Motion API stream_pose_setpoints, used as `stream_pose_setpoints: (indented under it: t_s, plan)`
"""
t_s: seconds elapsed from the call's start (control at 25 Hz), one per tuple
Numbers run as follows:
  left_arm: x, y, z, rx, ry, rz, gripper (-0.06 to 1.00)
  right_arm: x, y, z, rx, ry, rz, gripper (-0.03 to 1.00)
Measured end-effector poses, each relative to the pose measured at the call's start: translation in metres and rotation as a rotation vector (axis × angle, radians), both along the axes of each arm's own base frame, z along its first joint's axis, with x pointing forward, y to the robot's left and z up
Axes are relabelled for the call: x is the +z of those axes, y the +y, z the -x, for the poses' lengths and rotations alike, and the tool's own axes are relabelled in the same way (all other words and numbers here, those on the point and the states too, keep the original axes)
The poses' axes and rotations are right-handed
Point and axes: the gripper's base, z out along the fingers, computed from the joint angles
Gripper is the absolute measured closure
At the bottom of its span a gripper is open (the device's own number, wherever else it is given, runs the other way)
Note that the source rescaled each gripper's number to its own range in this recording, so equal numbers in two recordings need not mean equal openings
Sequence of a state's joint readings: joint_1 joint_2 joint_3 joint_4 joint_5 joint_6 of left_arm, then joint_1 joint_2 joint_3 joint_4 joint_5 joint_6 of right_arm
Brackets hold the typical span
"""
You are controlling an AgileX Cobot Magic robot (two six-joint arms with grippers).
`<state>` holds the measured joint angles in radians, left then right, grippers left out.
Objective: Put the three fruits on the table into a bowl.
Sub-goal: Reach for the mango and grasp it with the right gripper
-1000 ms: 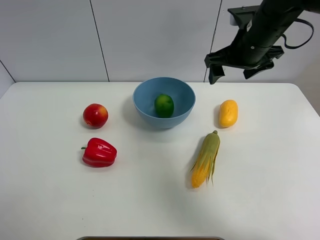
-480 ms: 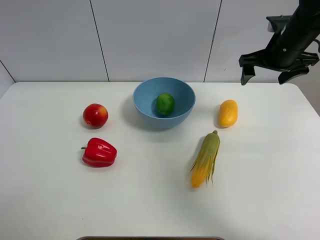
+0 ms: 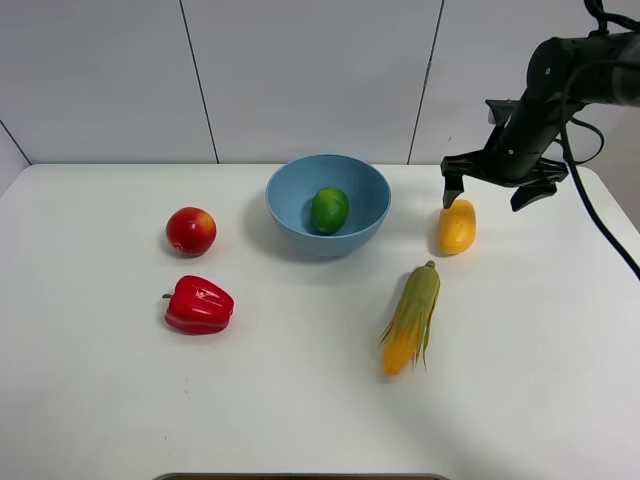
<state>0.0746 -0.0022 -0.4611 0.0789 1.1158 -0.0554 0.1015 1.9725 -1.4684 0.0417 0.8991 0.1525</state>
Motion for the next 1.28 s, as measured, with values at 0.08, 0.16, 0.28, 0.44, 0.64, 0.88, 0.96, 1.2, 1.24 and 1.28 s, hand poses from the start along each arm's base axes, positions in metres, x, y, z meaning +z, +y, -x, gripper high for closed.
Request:
stream_pose_setpoints:
  t_s: [0.08, 0.16, 0.28, 0.44, 0.64, 0.88, 0.96, 1.2, 1.24, 1.28]
  plan:
    - [0.000, 0.000, 0.000, 0.000, 0.000, 0.000, -0.06, -0.009, 0.001, -0.004, -0.005, 0.004, -0.010, -0.03]
    - [0.000, 0.000, 0.000, 0.000, 0.000, 0.000, -0.06, -0.018, 0.002, -0.005, -0.007, 0.016, -0.011, -0.03]
    - [0.000, 0.000, 0.000, 0.000, 0.000, 0.000, -0.06, -0.027, 0.002, -0.009, -0.008, 0.015, -0.012, -0.03]
    - [0.000, 0.000, 0.000, 0.000, 0.000, 0.000, -0.06, -0.046, 0.002, -0.014, -0.010, 0.030, -0.009, -0.03]
    - [0.000, 0.000, 0.000, 0.000, 0.000, 0.000, -0.06, -0.060, 0.003, -0.018, -0.012, 0.024, -0.009, -0.03]
    - [0.000, 0.000, 0.000, 0.000, 0.000, 0.000, -0.06, -0.080, 0.003, -0.025, -0.016, 0.000, -0.009, -0.03]
    - [0.000, 0.000, 0.000, 0.000, 0.000, 0.000, -0.06, -0.087, 0.003, -0.026, -0.017, -0.003, -0.009, -0.03]
    - [0.000, 0.000, 0.000, 0.000, 0.000, 0.000, -0.06, -0.095, 0.003, -0.031, -0.020, -0.033, -0.010, -0.03]
    - [0.000, 0.000, 0.000, 0.000, 0.000, 0.000, -0.06, -0.097, 0.003, -0.031, -0.020, -0.032, -0.010, -0.03]
    - [0.000, 0.000, 0.000, 0.000, 0.000, 0.000, -0.06, -0.098, 0.003, -0.031, -0.020, -0.030, -0.010, -0.01]
